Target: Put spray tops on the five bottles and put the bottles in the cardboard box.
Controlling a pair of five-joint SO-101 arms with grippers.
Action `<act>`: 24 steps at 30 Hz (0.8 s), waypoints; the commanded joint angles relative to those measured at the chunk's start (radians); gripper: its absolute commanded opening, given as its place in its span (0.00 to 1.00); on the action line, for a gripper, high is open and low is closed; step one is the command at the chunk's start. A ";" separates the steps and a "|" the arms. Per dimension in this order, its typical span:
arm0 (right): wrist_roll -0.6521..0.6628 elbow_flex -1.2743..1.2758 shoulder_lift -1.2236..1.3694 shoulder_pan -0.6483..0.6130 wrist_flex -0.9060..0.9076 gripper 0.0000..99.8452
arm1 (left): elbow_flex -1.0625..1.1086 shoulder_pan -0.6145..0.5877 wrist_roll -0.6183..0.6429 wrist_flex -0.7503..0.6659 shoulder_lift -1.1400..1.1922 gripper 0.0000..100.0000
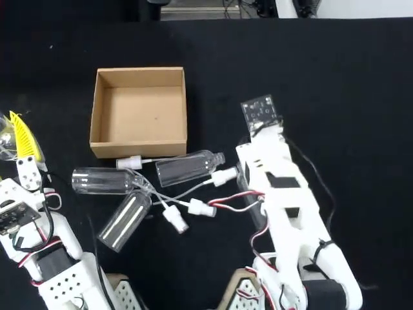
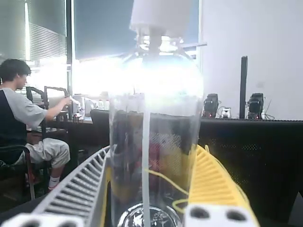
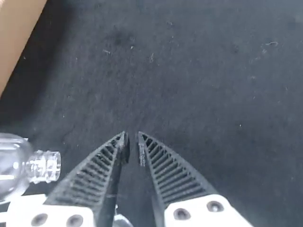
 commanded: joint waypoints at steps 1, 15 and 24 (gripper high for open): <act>-0.006 0.005 -0.027 0.014 -0.064 0.01 | -0.056 -0.008 -0.002 -0.023 -0.009 0.03; -0.006 0.012 -0.025 0.014 -0.061 0.01 | -0.209 -0.053 -0.003 -0.399 0.555 0.03; -0.006 0.021 -0.025 0.014 -0.064 0.01 | -0.189 -0.084 0.003 -0.726 1.000 0.03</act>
